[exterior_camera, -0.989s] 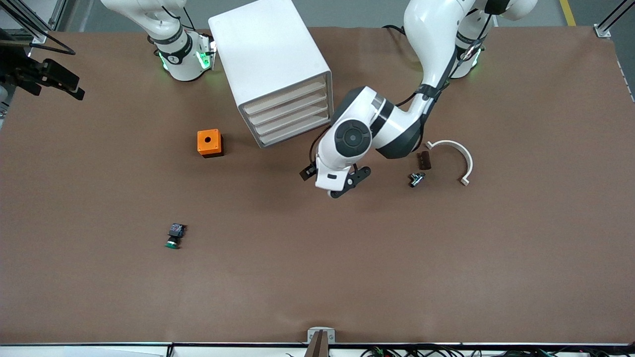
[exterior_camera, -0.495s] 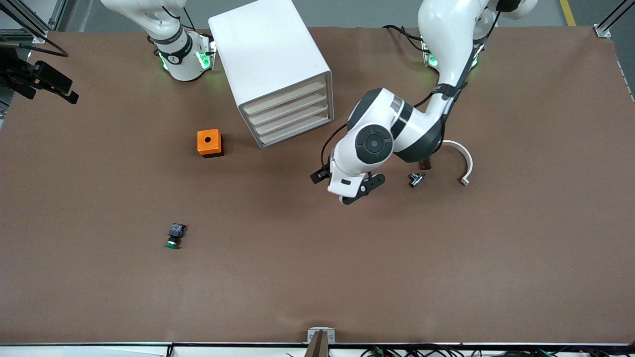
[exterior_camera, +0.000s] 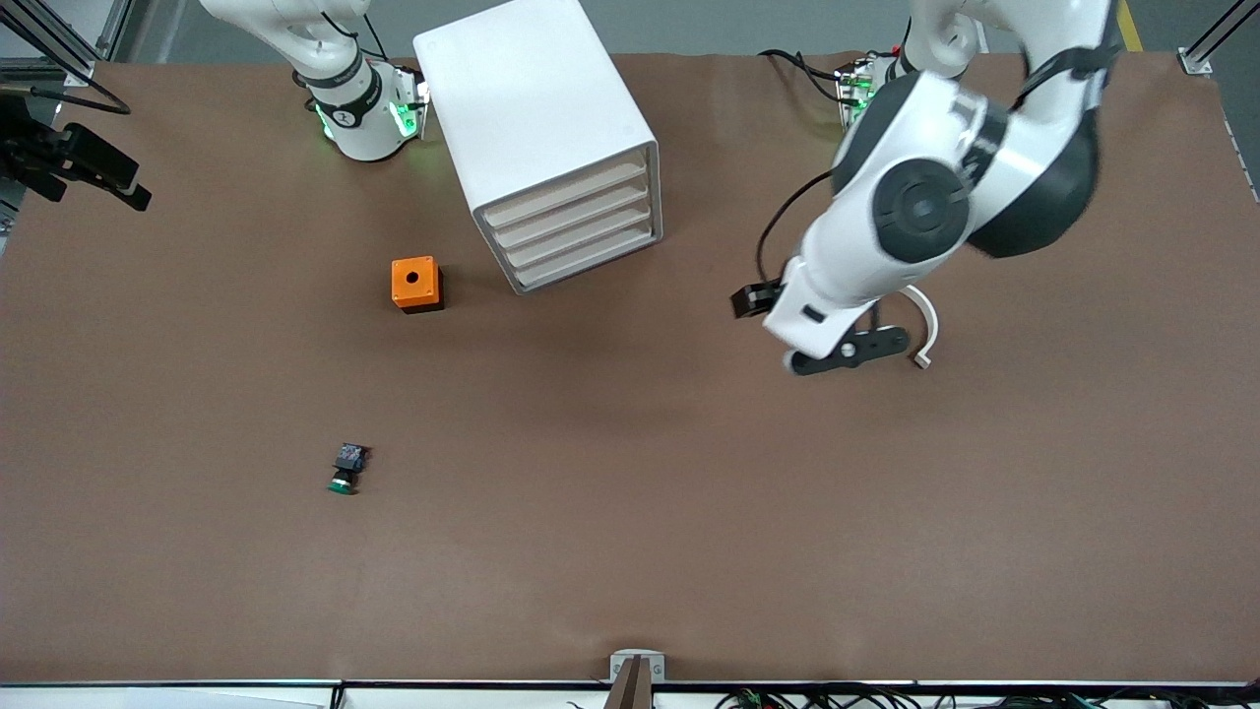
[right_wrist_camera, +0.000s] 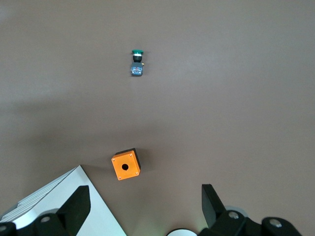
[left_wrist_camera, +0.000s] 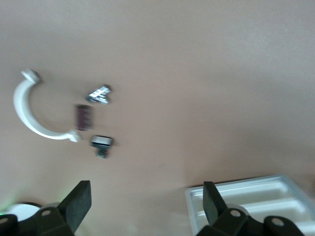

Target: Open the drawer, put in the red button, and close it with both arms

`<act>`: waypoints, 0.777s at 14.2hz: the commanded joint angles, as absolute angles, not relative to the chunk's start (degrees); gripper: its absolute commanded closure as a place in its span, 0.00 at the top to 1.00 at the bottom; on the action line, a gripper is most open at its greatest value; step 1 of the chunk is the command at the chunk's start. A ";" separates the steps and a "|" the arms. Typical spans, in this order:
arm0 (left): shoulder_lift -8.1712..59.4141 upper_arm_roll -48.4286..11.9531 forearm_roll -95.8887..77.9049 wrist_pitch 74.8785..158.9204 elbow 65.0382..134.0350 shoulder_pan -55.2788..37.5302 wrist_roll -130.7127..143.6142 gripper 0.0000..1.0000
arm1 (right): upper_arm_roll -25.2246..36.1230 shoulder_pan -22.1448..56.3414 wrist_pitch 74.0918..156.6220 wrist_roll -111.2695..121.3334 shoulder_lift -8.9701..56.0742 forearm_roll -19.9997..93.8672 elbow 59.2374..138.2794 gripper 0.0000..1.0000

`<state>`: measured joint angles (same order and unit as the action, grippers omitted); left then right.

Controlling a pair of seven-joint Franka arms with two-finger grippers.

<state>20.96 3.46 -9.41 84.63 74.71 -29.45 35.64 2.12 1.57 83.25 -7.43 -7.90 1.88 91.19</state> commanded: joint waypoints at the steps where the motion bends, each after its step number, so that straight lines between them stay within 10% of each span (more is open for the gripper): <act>1: 14.87 3.16 -8.00 80.35 76.90 -24.10 25.79 1.00 | 1.50 1.32 84.20 -6.15 -9.14 2.72 92.02 1.00; 11: 1.34 3.08 -2.82 85.67 94.19 -8.53 2.73 1.00 | 1.32 1.23 84.11 -6.06 -9.23 2.02 91.85 1.00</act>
<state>5.15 3.63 -5.23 81.18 87.96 -8.78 3.72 1.53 1.60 83.96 -6.69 -8.05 1.90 91.16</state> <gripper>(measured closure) 0.000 0.000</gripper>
